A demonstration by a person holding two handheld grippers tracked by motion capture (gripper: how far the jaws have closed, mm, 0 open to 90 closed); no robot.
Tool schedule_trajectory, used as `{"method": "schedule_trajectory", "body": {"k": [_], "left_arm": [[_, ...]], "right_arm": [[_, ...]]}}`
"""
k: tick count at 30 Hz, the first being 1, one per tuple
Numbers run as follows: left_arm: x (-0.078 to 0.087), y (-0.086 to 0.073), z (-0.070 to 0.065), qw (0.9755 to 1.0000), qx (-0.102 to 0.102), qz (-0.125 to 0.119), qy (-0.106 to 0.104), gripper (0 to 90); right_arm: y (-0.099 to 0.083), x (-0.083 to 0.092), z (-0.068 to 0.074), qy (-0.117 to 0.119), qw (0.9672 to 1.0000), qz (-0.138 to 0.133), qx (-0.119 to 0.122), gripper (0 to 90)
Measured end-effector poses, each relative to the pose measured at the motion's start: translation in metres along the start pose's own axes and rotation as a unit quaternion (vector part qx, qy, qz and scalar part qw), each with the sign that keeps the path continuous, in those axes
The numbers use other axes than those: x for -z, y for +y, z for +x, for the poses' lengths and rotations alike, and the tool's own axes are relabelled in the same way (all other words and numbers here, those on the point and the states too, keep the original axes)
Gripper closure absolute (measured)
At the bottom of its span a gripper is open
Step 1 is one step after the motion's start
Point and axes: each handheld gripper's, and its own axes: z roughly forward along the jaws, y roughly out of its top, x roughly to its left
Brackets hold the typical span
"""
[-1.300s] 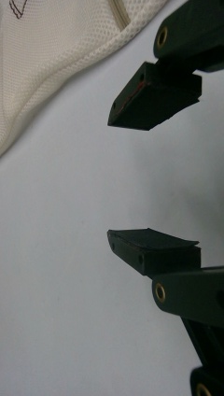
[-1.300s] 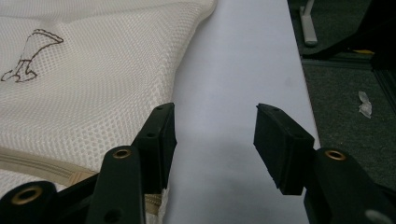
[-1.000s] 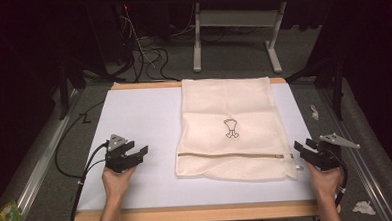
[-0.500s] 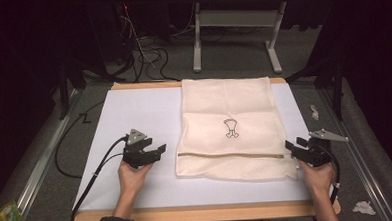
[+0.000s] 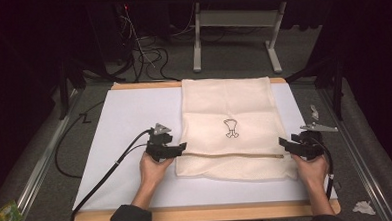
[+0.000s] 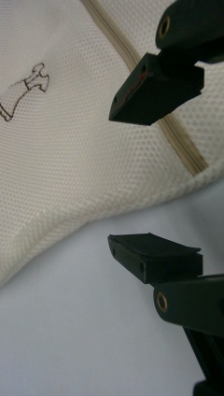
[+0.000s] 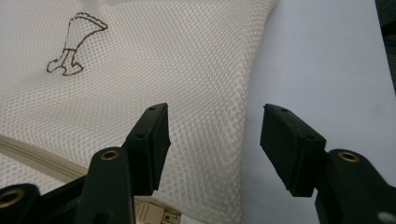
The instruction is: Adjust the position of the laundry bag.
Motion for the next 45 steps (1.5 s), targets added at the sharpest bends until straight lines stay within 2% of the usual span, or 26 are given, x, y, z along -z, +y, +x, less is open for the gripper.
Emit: {"method": "schedule_trajectory", "body": {"k": [3, 5, 6, 8, 10, 11, 14, 19, 22, 24, 28, 30, 34, 38, 45], "left_arm": [[-0.007, 0.004, -0.003, 1.0, 0.006, 0.0, 0.0, 33.5], [-0.014, 0.008, -0.004, 0.9999, 0.004, 0.011, 0.003, 33.4], [-0.016, 0.009, -0.004, 0.9999, 0.005, 0.01, 0.005, 33.2], [-0.02, 0.011, -0.003, 0.9998, 0.015, 0.01, 0.001, 33.0], [-0.023, 0.012, -0.003, 0.9997, 0.007, 0.019, 0.013, 32.9], [-0.025, 0.01, -0.004, 0.9997, 0.009, 0.021, 0.012, 32.9], [-0.032, 0.009, -0.004, 0.9993, 0.01, 0.033, 0.015, 32.9], [-0.042, 0.007, -0.006, 0.9987, 0.015, 0.045, 0.018, 34.8], [-0.041, 0.009, -0.006, 0.9986, 0.017, 0.046, 0.021, 36.7], [-0.041, 0.008, -0.006, 0.9985, 0.01, 0.047, 0.026, 39.6], [-0.04, 0.01, -0.004, 0.9983, 0.018, 0.049, 0.026, 48.5], [-0.04, 0.01, -0.004, 0.9983, 0.018, 0.05, 0.022, 54.9], [-0.039, 0.011, -0.002, 0.9981, 0.01, 0.054, 0.029, 68.8], [-0.037, 0.014, 0.0, 0.9986, 0.015, 0.048, 0.019, 81.9], [-0.03, 0.017, 0.002, 0.9993, 0.01, 0.035, 0.009, 85.0]], "right_arm": [[0.003, -0.002, -0.001, -0.004, 1.0, 0.005, 0.0, 42.1], [0.004, -0.004, -0.002, -0.001, 1.0, 0.008, -0.005, 41.8], [0.006, -0.005, -0.003, 0.0, 0.9999, 0.012, -0.007, 41.8], [0.008, -0.007, -0.005, 0.0, 0.9997, 0.021, -0.007, 41.6], [0.011, -0.007, -0.006, -0.002, 0.9996, 0.027, -0.006, 41.6], [0.011, -0.008, -0.006, -0.002, 0.9996, 0.027, -0.008, 41.8], [0.009, -0.014, -0.006, -0.002, 0.999, 0.043, -0.01, 42.5], [0.002, -0.019, -0.011, 0.004, 0.9983, 0.054, -0.023, 45.3], [0.002, -0.022, -0.014, 0.012, 0.9977, 0.059, -0.032, 48.7], [0.001, -0.023, -0.013, 0.019, 0.9971, 0.067, -0.03, 54.2], [0.002, -0.026, -0.011, 0.027, 0.9965, 0.075, -0.025, 66.1], [0.002, -0.027, -0.01, 0.029, 0.9964, 0.078, -0.018, 71.9], [0.003, -0.027, -0.008, 0.03, 0.9964, 0.08, -0.004, 83.2], [0.005, -0.026, -0.007, 0.035, 0.9962, 0.08, 0.006, 86.6], [0.007, -0.023, -0.007, 0.043, 0.9963, 0.074, 0.005, 87.8]]}}
